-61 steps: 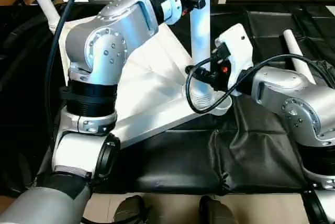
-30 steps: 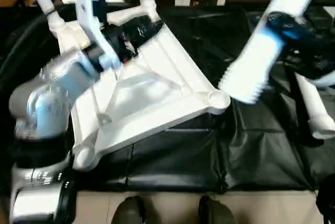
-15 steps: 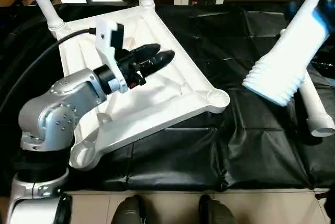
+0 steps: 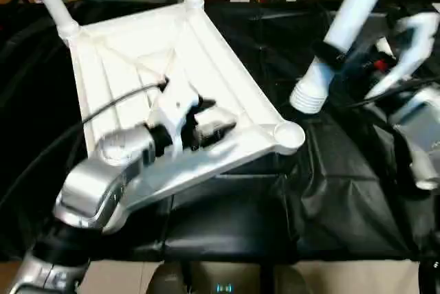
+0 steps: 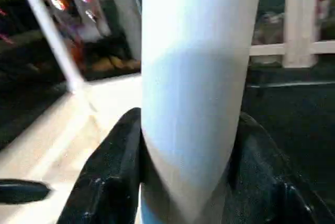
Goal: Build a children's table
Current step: Pick table leg
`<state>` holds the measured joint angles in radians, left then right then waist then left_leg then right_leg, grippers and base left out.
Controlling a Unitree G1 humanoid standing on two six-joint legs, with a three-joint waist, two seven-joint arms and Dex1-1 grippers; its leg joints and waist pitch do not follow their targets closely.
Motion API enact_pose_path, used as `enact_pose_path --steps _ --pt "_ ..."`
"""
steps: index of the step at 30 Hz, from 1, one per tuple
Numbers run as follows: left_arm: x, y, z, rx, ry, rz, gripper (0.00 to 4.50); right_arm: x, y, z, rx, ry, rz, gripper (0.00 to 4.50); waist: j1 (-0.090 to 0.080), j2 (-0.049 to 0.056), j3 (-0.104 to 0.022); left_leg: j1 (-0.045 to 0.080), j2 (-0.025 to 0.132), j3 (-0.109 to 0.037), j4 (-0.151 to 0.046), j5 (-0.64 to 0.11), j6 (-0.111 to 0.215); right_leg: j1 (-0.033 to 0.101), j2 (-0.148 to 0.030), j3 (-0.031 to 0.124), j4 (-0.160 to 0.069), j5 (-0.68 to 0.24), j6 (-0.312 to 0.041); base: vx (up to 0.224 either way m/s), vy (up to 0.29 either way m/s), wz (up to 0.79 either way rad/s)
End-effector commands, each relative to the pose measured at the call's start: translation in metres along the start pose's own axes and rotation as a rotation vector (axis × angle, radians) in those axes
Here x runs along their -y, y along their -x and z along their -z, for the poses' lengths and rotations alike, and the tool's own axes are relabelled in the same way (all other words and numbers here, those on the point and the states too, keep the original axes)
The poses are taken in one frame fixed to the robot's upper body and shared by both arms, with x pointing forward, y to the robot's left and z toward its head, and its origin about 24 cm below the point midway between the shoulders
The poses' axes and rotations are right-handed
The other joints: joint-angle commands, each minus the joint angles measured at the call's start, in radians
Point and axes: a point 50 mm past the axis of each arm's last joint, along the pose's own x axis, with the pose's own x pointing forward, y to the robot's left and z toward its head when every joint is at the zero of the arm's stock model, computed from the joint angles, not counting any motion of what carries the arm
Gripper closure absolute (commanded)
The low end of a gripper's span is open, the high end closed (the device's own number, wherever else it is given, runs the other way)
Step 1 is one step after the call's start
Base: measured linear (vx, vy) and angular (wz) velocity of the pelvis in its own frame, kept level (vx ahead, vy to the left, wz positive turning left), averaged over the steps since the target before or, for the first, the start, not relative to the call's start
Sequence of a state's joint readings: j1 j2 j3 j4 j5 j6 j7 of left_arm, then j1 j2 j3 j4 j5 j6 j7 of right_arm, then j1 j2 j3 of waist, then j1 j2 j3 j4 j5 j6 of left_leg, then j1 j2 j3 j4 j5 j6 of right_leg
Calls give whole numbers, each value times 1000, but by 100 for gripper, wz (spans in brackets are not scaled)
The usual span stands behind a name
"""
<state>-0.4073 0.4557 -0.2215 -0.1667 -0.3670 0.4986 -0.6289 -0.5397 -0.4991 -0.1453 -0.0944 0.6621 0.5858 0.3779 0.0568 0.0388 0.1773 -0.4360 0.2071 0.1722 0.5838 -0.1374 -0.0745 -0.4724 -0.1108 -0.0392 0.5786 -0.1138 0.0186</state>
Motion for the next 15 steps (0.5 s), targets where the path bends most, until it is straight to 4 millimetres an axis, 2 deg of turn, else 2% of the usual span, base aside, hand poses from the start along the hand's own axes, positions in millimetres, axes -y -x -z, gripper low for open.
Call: enact_pose_path --steps 1,3,5,7,9,10,12,15 --pt "10 3 5 -29 -6 86 61 -2 -1 1 36 69 11 270 -2 -7 -105 35 -15 21 -51 -47 77 71 11 11 -26 -53 -228 0 0 0" --pt "15 7 12 -81 -4 146 59 -4 -2 2 55 102 2 270 -1 -4 -105 39 -12 20 -52 -57 91 76 9 12 -25 -50 -246 0 0 0" --pt "20 9 19 -132 -18 174 59 -8 -1 2 75 145 -15 270 -5 -3 -98 40 -11 21 -55 -87 93 75 10 13 -29 -82 -249 0 0 0" --pt "20 9 22 -147 -28 165 59 -10 -1 2 91 163 -26 270 -6 4 -91 43 -8 21 -59 -139 79 73 9 13 -34 -144 -238 0 0 0" --pt "20 6 25 -144 -30 141 59 -13 0 2 116 168 -43 270 -8 2 -89 45 -6 22 -61 -173 67 71 7 14 -40 -177 -227 0 0 0" --pt "20 5 26 -144 -35 133 31 -14 0 3 120 173 -46 270 -10 2 -88 45 -6 21 -63 -185 63 71 7 15 -41 -190 -224 0 0 0" --pt "23 3 28 -147 -61 126 24 -16 2 5 117 173 -61 270 -11 3 -89 46 -5 19 -65 -216 47 71 7 15 -46 -222 -206 0 0 0" --pt "25 0 31 -151 -88 103 18 -18 4 8 118 165 -75 270 -15 2 -89 44 -6 17 -67 -231 40 73 6 14 -47 -235 -194 0 0 0"
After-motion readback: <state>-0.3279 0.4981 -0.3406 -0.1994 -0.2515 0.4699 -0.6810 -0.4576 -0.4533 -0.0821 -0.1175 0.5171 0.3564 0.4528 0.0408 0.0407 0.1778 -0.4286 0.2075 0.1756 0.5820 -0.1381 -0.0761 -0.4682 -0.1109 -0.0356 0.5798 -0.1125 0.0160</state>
